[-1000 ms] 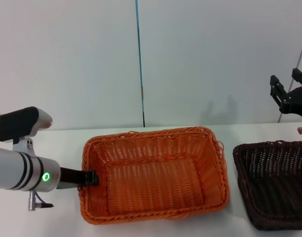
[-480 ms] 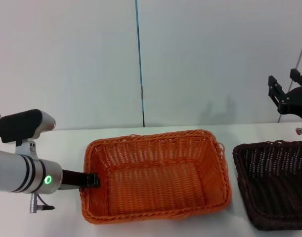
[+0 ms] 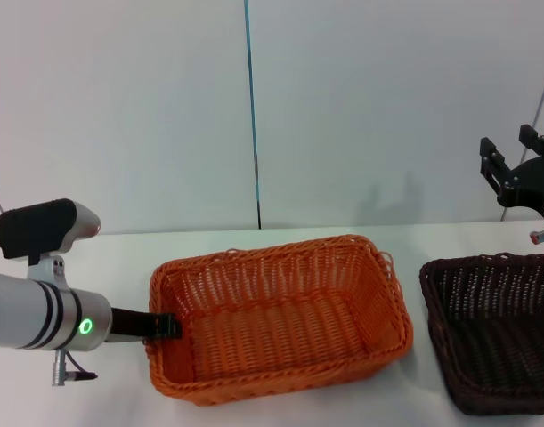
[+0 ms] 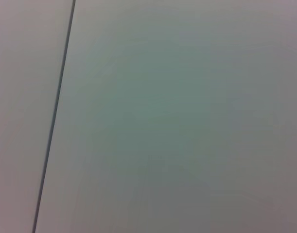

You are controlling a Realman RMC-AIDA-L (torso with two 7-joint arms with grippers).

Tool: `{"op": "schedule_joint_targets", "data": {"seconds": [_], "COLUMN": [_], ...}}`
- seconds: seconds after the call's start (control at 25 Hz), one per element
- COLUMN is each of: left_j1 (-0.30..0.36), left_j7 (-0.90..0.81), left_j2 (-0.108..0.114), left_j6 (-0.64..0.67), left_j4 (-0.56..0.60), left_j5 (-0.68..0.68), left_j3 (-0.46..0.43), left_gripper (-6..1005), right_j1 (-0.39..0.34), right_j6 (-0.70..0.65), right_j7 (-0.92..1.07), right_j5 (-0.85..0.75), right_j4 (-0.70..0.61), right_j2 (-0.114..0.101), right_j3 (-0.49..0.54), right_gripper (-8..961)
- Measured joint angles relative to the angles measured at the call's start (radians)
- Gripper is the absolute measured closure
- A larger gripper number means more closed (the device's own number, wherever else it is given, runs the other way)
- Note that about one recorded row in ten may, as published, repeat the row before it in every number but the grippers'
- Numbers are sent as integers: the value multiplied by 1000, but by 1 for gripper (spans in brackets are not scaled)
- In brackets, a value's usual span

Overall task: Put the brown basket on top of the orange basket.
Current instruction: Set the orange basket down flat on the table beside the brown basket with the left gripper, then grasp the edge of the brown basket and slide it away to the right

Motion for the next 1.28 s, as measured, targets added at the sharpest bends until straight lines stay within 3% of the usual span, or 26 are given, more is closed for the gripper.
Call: {"op": "schedule_joint_targets", "data": {"seconds": [0.36, 0.44, 0.88, 1.28], "left_j1": [2, 4, 16, 55], "left_j7": [7, 8, 8, 0], "left_j2": [-3, -3, -1, -2], "left_j6": [10, 11, 37, 0], "left_j4": [0, 0, -10, -98], "left_j5": [0, -1, 6, 9], "left_j3": [0, 0, 0, 0], "left_gripper": [745, 658, 490, 138], "right_j1": [0, 0, 5, 12], "right_j6": [0, 0, 0, -1], "right_j7": [-1, -1, -3, -13], "right_j5": [0, 0, 0, 0], "right_j4": [-1, -2, -7, -11], "right_j2": [0, 0, 0, 0], "right_j3": [-3, -3, -3, -8], "right_gripper": [453, 453, 453, 454]}}
